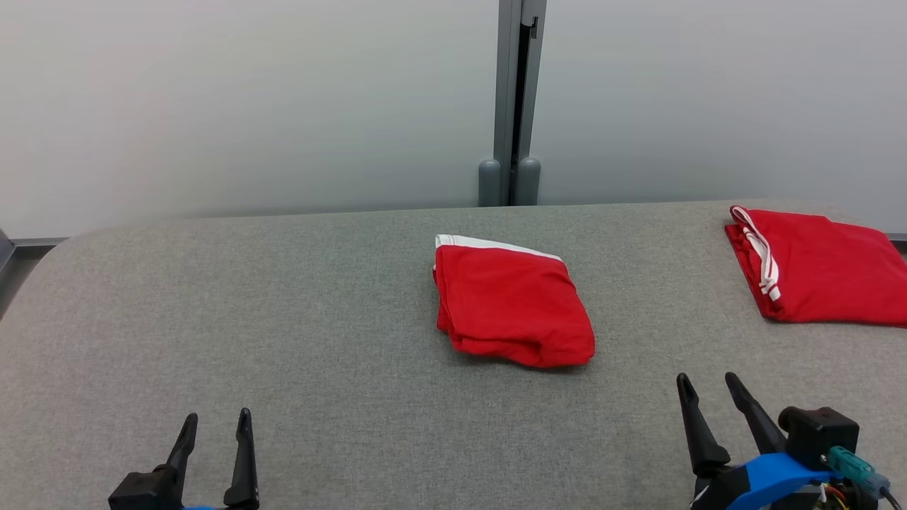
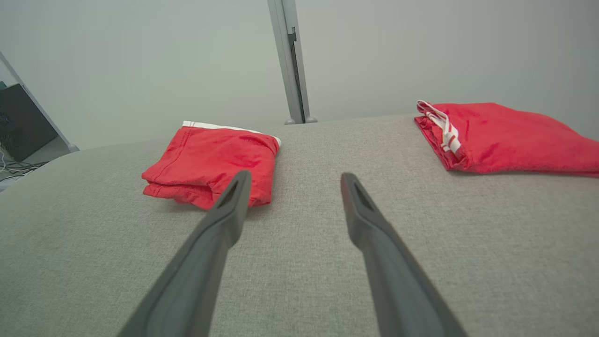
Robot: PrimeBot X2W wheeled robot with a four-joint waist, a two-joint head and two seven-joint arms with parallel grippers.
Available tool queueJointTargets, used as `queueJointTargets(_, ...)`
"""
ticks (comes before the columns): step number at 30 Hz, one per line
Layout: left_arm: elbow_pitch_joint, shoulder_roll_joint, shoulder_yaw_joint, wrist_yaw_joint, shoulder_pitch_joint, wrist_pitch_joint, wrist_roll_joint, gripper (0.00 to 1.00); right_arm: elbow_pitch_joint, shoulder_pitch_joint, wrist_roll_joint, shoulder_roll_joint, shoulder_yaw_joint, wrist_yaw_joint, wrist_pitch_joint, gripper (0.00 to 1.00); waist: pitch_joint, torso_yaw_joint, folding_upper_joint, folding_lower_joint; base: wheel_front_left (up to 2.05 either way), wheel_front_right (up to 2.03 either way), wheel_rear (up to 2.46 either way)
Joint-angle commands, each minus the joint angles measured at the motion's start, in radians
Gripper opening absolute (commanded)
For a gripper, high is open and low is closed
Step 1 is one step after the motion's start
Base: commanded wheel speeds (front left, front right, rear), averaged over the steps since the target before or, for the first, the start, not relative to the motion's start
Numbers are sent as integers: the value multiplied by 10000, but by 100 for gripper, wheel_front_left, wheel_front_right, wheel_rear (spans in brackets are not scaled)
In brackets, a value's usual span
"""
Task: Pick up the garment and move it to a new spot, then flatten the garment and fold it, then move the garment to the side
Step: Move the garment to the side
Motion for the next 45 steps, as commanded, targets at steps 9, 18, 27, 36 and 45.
queueJointTargets(9, -144, 29, -157, -10, -266, -70, 40, 100, -69, -210, -28, 4, 71, 5, 206, 100, 175, 73, 0, 0, 0, 0, 0)
queueJointTargets(18, -367, 41, -375, -54, -805, -77, 109, 100, 355, -2420, 124, -213, 209, 5, 1972, 100, 810, 517, 0, 0, 0, 0, 0)
queueJointTargets(27, -494, -110, -860, -181, -1618, -79, 188, 100, 2273, -4725, -1, -46, -628, 5, 3956, 100, 1811, 1379, 0, 0, 0, 0, 0)
queueJointTargets(36, -598, -365, -1247, -283, -2410, -84, 209, 100, 4668, -6371, -826, -268, -1791, 5, 4355, 100, 2622, 2235, 0, 0, 0, 0, 0)
queueJointTargets(45, -613, -476, -1369, -332, -2571, -84, 264, 100, 6561, -7044, -1315, -241, -2509, 5, 4510, 100, 2780, 2515, 0, 0, 0, 0, 0)
